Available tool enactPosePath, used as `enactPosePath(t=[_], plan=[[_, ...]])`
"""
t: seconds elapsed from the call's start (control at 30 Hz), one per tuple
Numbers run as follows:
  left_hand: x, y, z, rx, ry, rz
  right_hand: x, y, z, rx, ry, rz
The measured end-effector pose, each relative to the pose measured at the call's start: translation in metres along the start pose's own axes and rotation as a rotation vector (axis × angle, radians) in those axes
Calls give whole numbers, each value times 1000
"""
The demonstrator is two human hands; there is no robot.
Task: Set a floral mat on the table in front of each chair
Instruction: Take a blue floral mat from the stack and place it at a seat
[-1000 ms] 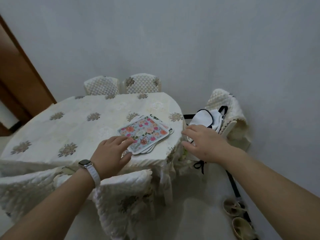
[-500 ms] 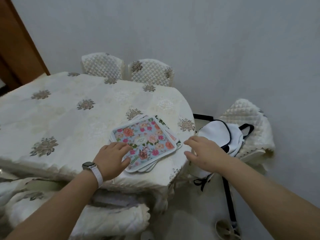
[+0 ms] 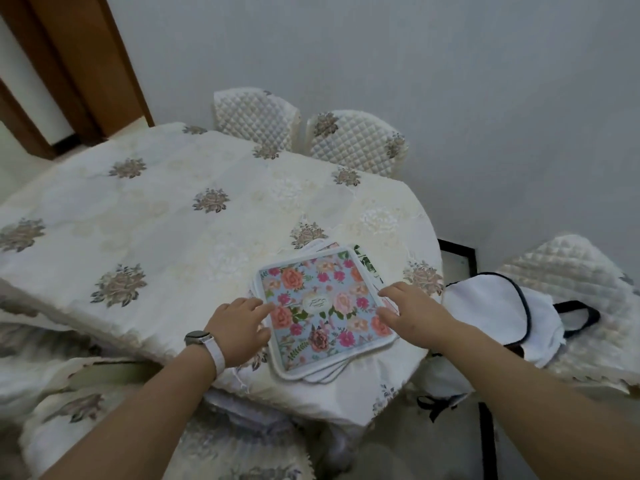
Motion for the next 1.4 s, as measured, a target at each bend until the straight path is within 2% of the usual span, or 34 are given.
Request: enactPosePath(t=[0.17,0.3,0.47,0.6,0.73,0.97,1.23,1.4], plan=[[-36,-2,12,104,-152,-103,-29,19,38,-91,-111,180],[-48,3,25,164,-163,-152,-44,35,69,-101,-141,255],[-58,20,24,293,-160,-348,-55,47,101,-106,-167,275],[-66,32,24,368,-115,-665,-62,52,116,-99,-205,318],[-93,36,28,427,-69,-938,-65,57,118,-97,-172,354],[-81,62,32,543,69,-1076,-58,71,130,-119,-160,459],[-92,71,33,606,201,-1232,-55,89,138,-193,-150,821],[-106,74,24,764,288,-1476,-54,96,139,-205,-212,992]])
Point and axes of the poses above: each hand's wrist, its own z-axis towards the middle knuckle, its own x-axis out of the back of the hand, y = z × x, the point moved 3 cm from there along z, towards the middle knuckle, and after that the axes turned 15 degrees about -y, right-handed, at the moved point
